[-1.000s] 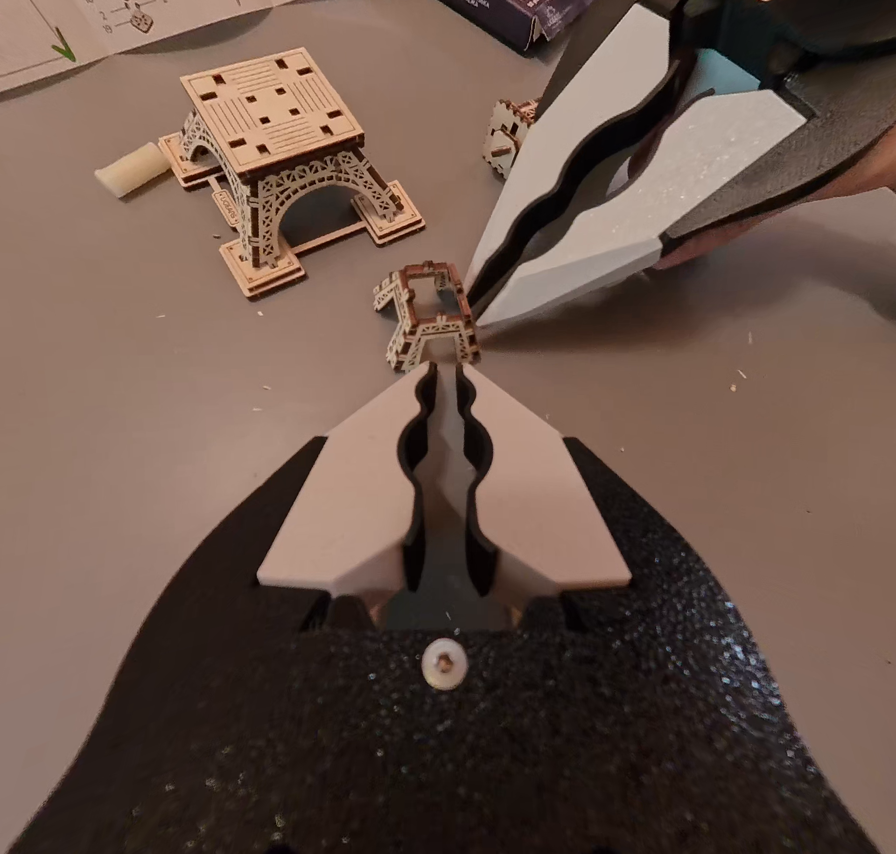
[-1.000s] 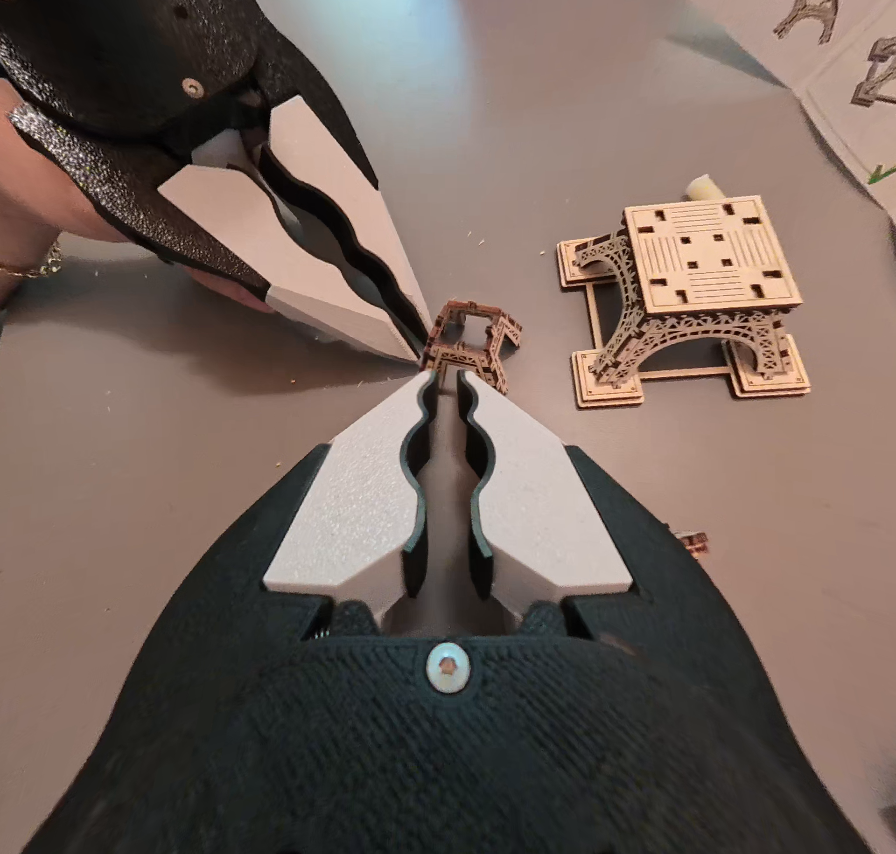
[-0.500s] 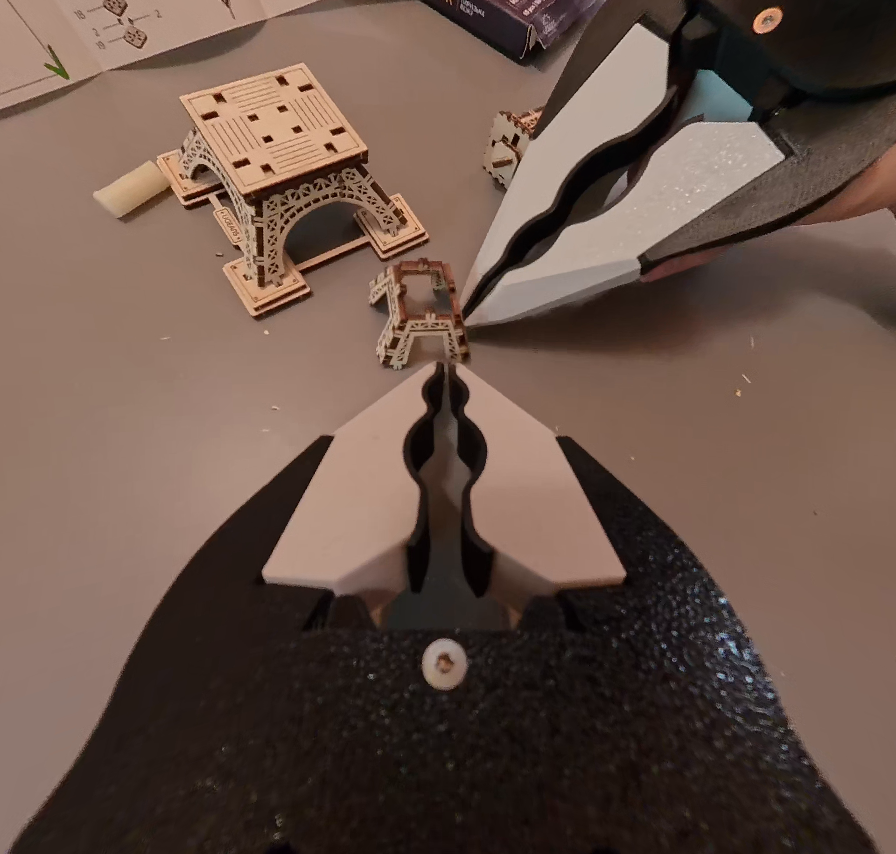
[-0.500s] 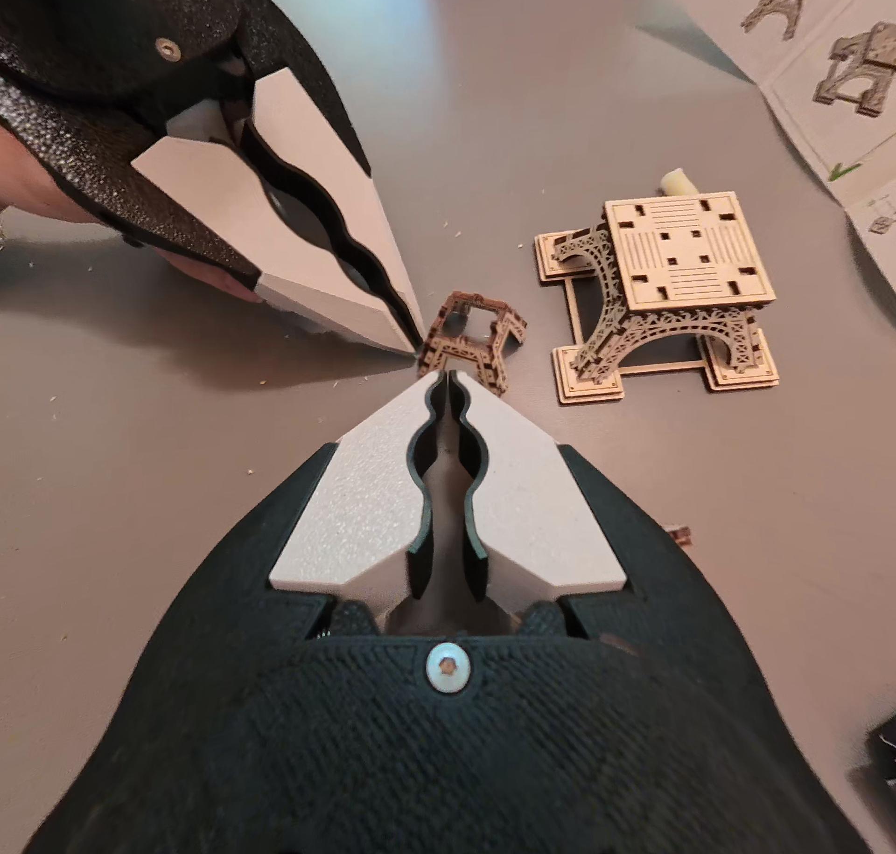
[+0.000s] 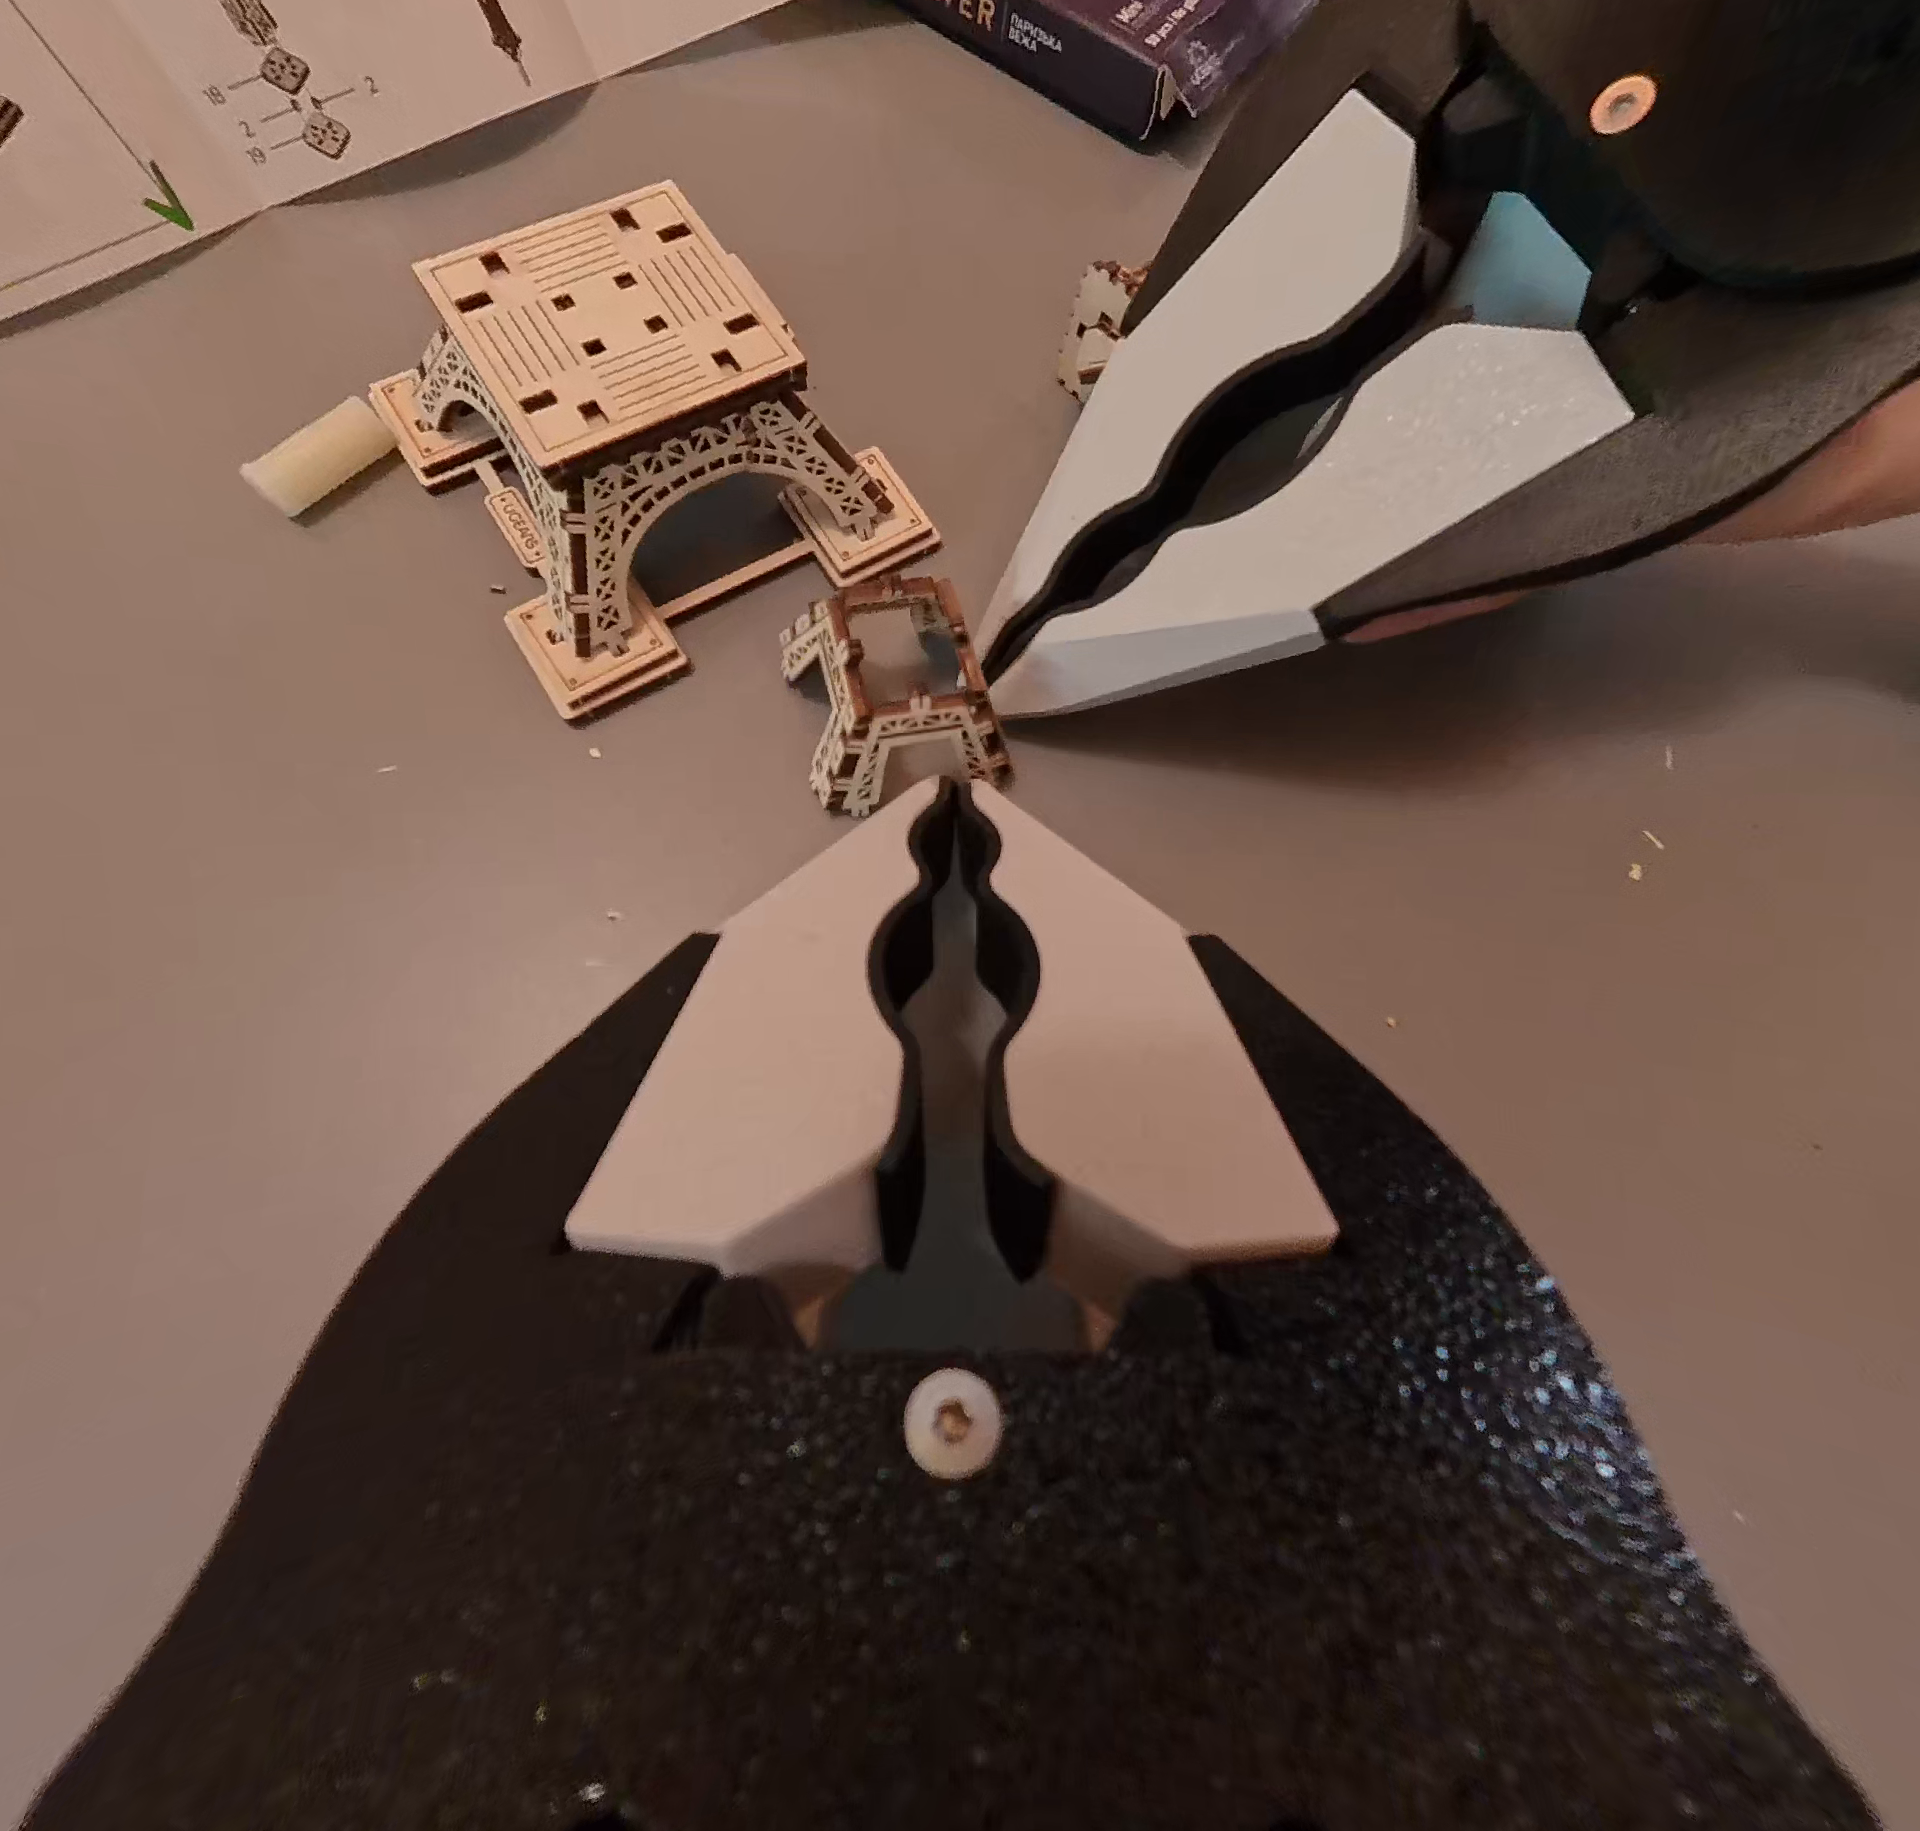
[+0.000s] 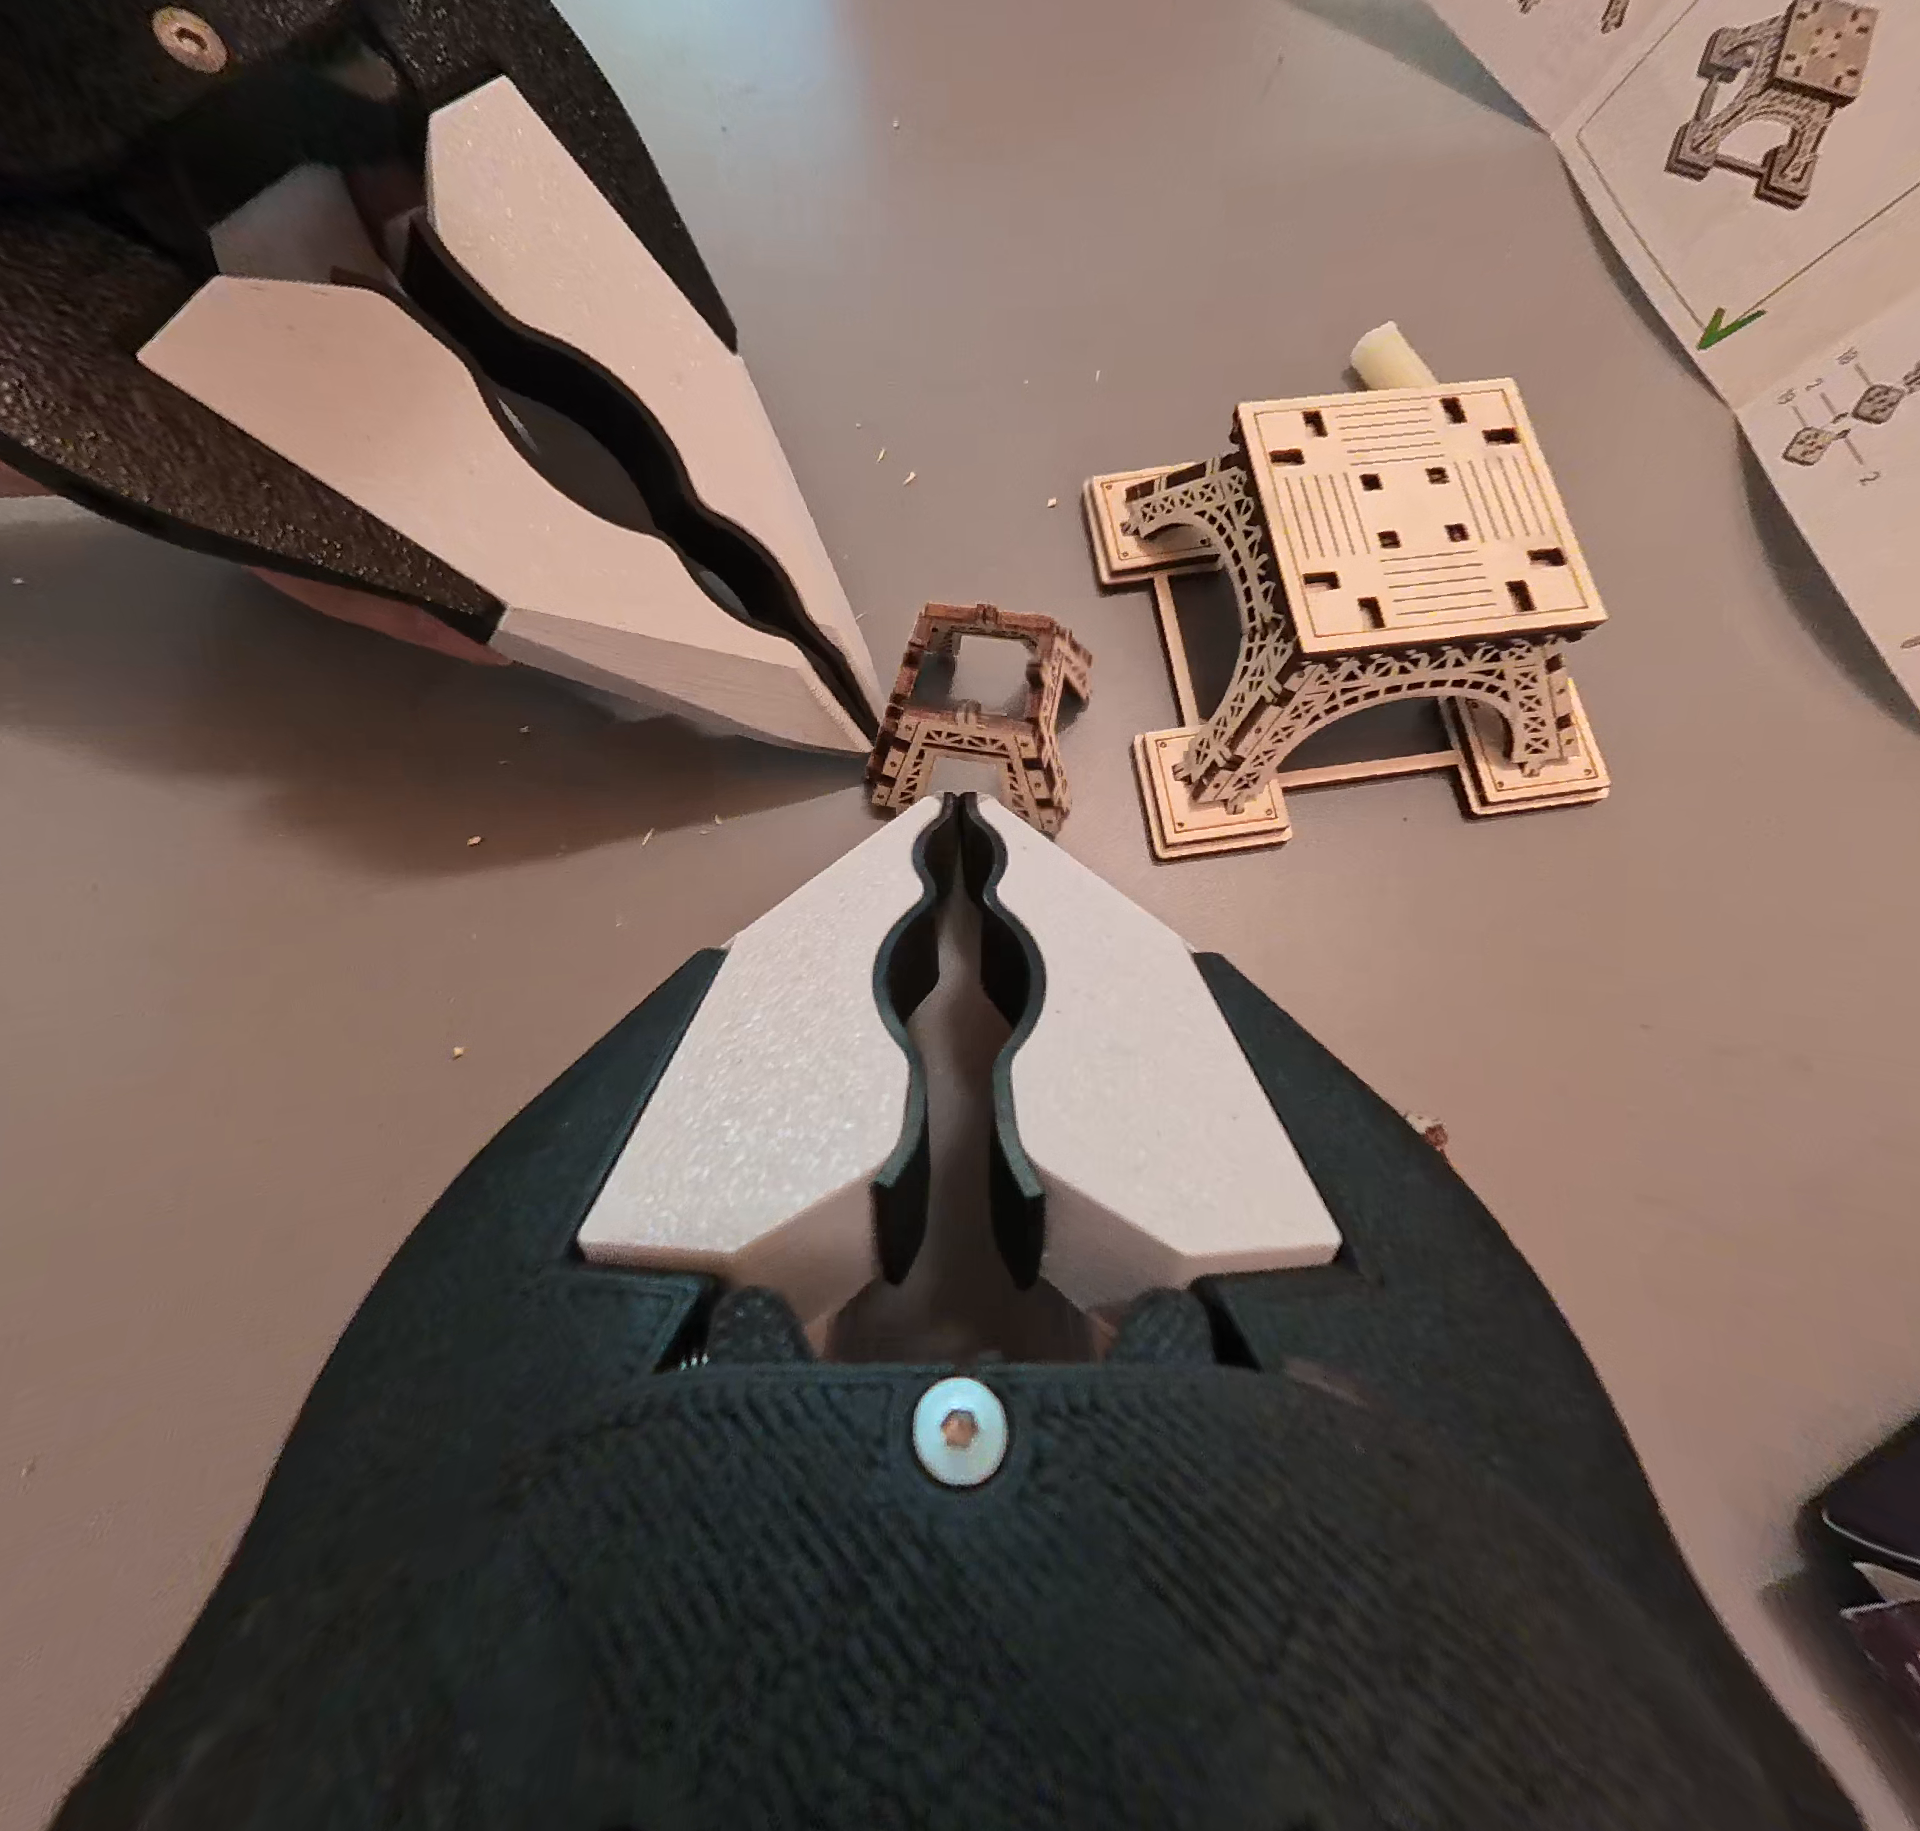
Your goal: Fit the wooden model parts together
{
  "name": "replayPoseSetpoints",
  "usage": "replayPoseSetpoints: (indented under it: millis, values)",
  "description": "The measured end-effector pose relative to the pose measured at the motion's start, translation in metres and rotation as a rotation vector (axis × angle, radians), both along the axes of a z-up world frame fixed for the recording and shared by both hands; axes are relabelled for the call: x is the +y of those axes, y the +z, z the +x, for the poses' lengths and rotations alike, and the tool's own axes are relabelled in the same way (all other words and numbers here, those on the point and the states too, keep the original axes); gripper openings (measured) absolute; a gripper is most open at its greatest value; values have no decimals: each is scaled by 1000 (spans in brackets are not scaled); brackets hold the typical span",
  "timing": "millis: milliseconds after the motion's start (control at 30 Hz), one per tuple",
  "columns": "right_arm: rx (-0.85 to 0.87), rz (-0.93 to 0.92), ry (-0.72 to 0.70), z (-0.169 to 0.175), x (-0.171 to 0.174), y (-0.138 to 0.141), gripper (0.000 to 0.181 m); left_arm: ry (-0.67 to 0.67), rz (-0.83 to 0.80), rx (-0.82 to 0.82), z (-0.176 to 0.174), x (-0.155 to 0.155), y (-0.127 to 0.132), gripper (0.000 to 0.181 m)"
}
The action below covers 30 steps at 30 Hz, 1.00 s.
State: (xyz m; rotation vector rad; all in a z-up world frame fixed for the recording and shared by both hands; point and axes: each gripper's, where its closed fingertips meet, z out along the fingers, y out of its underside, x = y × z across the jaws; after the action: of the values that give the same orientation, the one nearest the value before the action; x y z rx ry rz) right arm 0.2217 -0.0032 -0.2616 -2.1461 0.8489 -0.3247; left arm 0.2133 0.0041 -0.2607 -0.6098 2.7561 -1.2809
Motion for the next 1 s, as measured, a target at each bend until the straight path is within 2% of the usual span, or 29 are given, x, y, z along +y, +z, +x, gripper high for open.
replayPoseSetpoints:
  millis: [533,733,1000]
  values:
    - [-43,-40,1,1,2,0,0,-47,23,-46,2,0,-1,0]
    - [-66,-62,-9,2,1,0,0,-39,-52,-58,4,-2,10,0]
    - [-39,-14,15,-1,3,2,1,-26,-65,-45,6,0,11,0]
